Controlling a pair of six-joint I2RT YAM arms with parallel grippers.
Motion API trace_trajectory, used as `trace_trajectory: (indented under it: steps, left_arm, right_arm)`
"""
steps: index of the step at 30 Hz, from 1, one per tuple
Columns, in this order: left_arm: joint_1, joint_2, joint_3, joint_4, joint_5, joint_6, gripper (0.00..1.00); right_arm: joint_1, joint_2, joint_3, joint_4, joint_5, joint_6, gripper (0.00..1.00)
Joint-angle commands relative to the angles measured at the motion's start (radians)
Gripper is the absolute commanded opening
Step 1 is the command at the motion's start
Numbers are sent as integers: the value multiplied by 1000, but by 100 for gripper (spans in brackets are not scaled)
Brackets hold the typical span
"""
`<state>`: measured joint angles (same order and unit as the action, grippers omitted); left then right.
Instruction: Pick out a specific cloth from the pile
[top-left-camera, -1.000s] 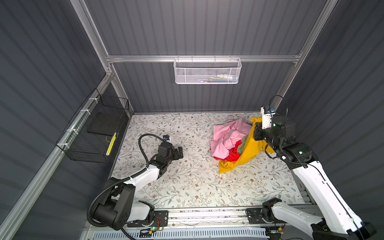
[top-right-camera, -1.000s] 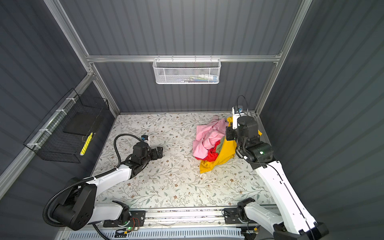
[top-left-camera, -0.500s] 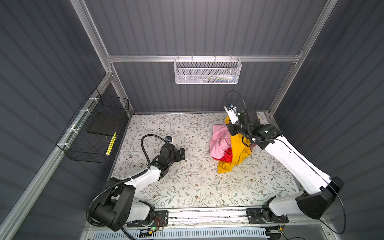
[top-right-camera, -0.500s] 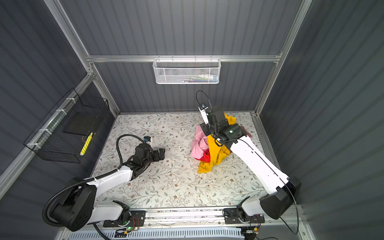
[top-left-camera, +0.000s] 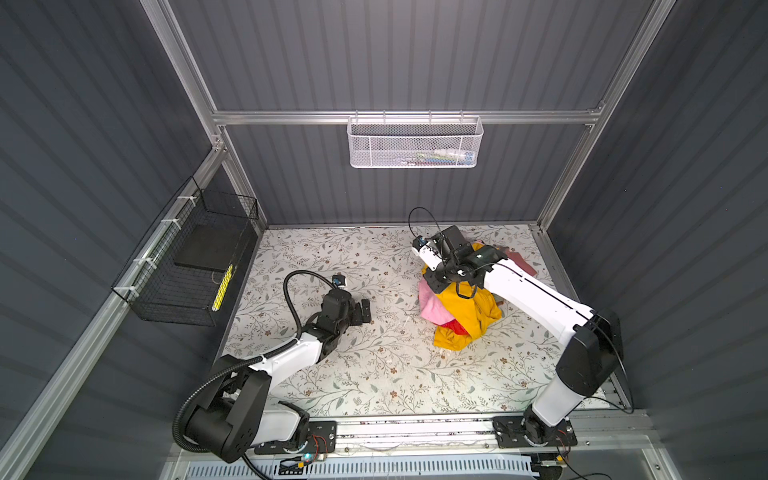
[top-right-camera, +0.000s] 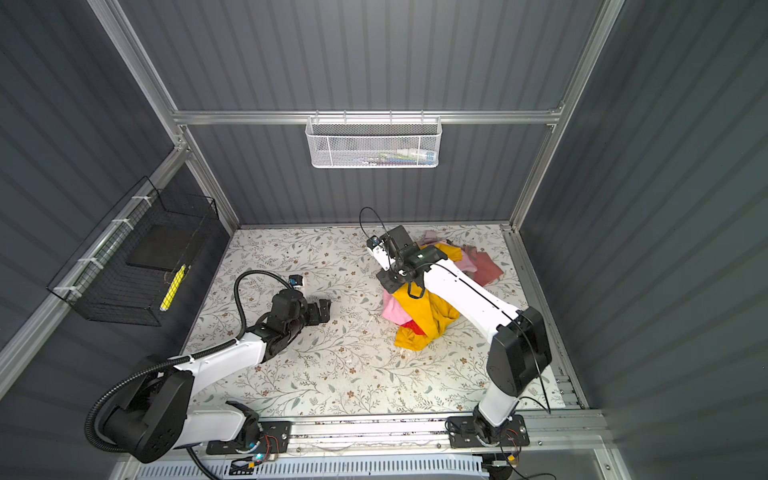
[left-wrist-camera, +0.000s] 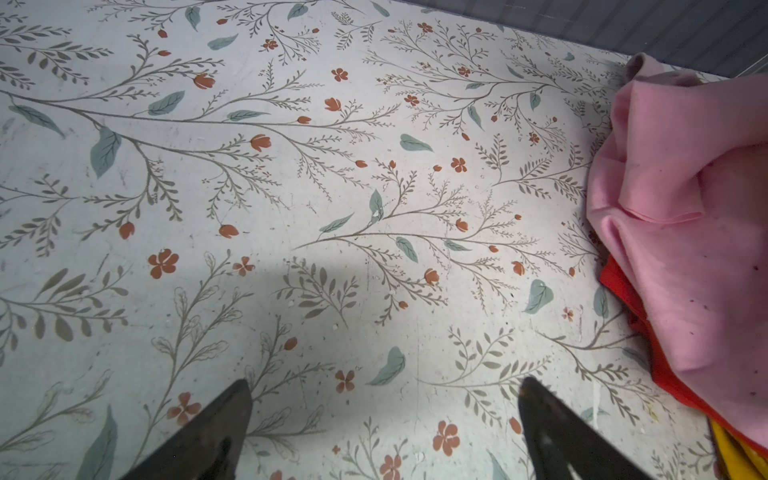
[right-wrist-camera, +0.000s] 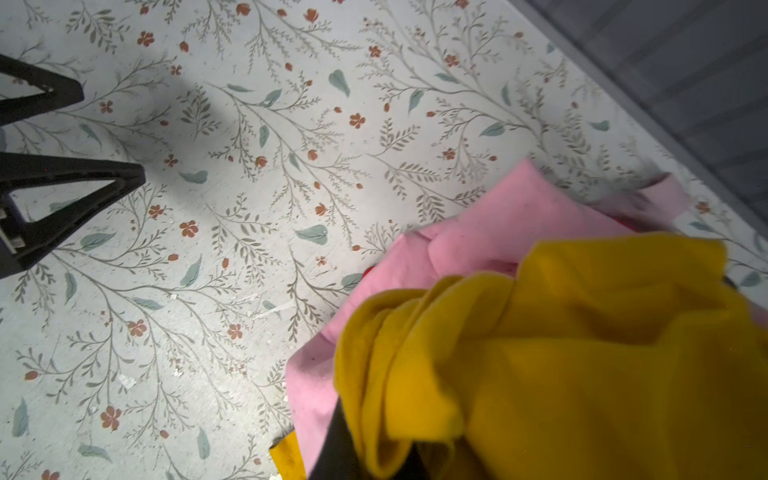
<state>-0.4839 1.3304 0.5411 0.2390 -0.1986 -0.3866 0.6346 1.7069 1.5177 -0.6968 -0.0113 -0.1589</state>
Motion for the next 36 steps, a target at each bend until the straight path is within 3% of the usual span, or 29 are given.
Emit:
trace_trajectory:
  steps: [1, 9, 12, 18, 20, 23, 26, 28, 31, 36]
  left_arm:
    - [-5, -5, -11, -3, -12, -11, 100]
    - [-15, -14, -9, -24, -22, -14, 100]
    - [-15, -26, -11, -38, -31, -15, 100]
    - [-20, -48, -4, -84, -59, -9, 100]
    - [-31, -50, 6, -95, -66, 6, 100]
    - [-58, -44, 34, -104, -79, 27, 100]
    - [-93, -30, 70, -102, -79, 47, 100]
    - [-124, -20, 100, -81, -49, 73, 100]
    - [-171, 15, 158, -52, 22, 109, 100]
    - [-174, 71, 212, 98, 275, 67, 100]
  right_arm:
    - [27, 36, 6, -17, -101, 12, 0]
    - [64, 144, 50, -55, -163, -18, 1]
    - [77, 185, 74, -86, -162, -28, 6]
    - [74, 162, 73, -83, -105, -9, 45]
    - [71, 130, 66, -71, -94, -2, 51]
    - [67, 78, 61, -66, -77, 14, 71]
    - [64, 25, 54, -64, -67, 29, 82]
    - [54, -13, 43, -60, -54, 50, 99]
    - [17, -99, 18, -48, -78, 89, 99]
    - [-86, -278, -81, 17, -106, 153, 99]
